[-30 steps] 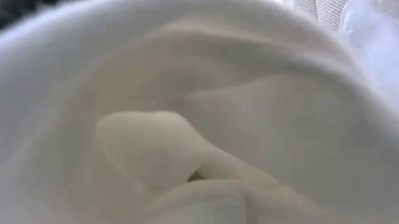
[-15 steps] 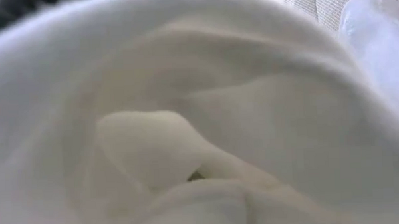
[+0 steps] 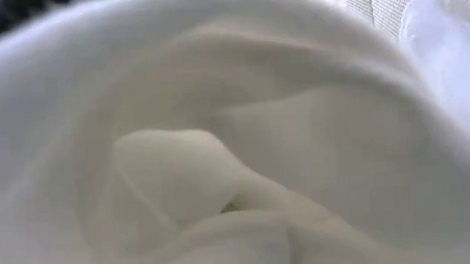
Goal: Sort clothes
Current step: Put the black pants into the brown laundry bin
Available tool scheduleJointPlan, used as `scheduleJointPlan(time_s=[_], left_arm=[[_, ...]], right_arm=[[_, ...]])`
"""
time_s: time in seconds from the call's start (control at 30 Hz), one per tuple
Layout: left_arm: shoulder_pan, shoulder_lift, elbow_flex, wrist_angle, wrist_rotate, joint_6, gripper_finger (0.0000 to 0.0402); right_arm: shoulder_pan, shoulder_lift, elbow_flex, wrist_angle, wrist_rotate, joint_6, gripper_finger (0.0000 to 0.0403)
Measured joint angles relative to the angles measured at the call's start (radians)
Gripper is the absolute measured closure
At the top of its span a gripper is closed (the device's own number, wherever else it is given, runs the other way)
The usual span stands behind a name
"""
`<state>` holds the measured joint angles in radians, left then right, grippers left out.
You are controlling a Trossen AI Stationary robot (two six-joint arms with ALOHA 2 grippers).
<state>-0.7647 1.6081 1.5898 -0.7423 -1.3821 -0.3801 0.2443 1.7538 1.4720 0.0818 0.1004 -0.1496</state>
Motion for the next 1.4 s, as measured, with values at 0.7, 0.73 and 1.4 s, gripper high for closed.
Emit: scheduleJointPlan(time_s=[0.7,0.73,1.4], left_arm=[[-0.036,-0.012,0.002,-0.174,0.170,-0.010,0.0170],[-0.040,-0.012,0.002,-0.192,0.192,-0.021,0.0162],[-0.040,0.006,-0.001,-0.584,0.510,-0.471,0.0157]], right_arm=[[0.002,-0.095,-0.005,-0.133,0.005,0.024,0.0384],[0.002,-0.113,-0.005,-0.140,0.005,0.028,0.0384],[0.002,-0.434,0.200,-0.242,-0.057,0.054,0.0385]])
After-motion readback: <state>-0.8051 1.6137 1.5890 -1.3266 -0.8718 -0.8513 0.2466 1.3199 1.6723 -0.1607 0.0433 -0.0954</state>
